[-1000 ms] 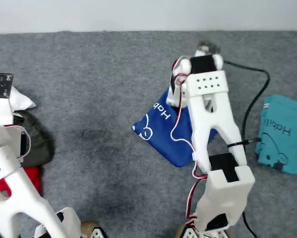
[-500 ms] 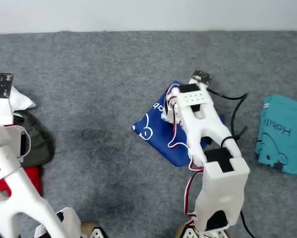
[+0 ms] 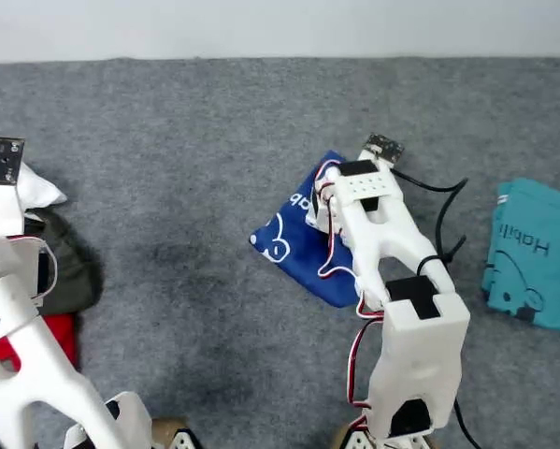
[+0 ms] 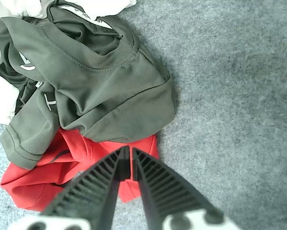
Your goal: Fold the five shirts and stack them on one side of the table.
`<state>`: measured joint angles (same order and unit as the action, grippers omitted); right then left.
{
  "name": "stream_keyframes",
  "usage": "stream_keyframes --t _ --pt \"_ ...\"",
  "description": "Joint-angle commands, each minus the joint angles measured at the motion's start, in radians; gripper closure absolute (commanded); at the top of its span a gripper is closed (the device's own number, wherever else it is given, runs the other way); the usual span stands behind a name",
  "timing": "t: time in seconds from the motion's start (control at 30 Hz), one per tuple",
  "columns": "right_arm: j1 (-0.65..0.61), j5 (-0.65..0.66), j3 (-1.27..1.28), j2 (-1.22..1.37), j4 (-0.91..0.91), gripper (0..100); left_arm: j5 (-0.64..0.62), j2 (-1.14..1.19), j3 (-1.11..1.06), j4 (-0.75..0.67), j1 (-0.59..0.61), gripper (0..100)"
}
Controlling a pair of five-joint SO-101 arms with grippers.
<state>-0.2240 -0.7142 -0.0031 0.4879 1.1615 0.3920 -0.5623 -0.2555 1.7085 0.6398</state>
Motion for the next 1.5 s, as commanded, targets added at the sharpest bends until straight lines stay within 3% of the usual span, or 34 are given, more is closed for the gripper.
stream_keyframes --t 0.0,0.17,0.43,0.73,0.93,1.17,1.47 --pt "0.038 0.084 -0.015 0.053 0.005 99.5 0.005 -0.035 0.012 0.006 0.006 99" --pt "0.101 0.319 -0.017 0.028 0.021 98.8 0.005 -0.035 0.012 0.006 0.006 99" --pt "0.203 0.545 -0.017 -0.294 0.180 99.0 0.005 -0.035 0.013 0.006 0.006 99" --pt "0.407 1.071 -0.014 -0.625 0.203 99.0 0.005 -0.035 0.013 0.006 0.006 99" --pt "0.552 1.206 -0.014 -0.651 0.229 99.0 0.005 -0.035 0.013 0.006 0.005 99" --pt "0.733 1.339 -0.017 -0.644 0.142 99.0 0.003 -0.035 0.013 0.006 0.002 99" --pt "0.852 1.415 -0.017 -0.653 0.097 99.0 0.003 -0.035 0.013 0.006 0.002 99"
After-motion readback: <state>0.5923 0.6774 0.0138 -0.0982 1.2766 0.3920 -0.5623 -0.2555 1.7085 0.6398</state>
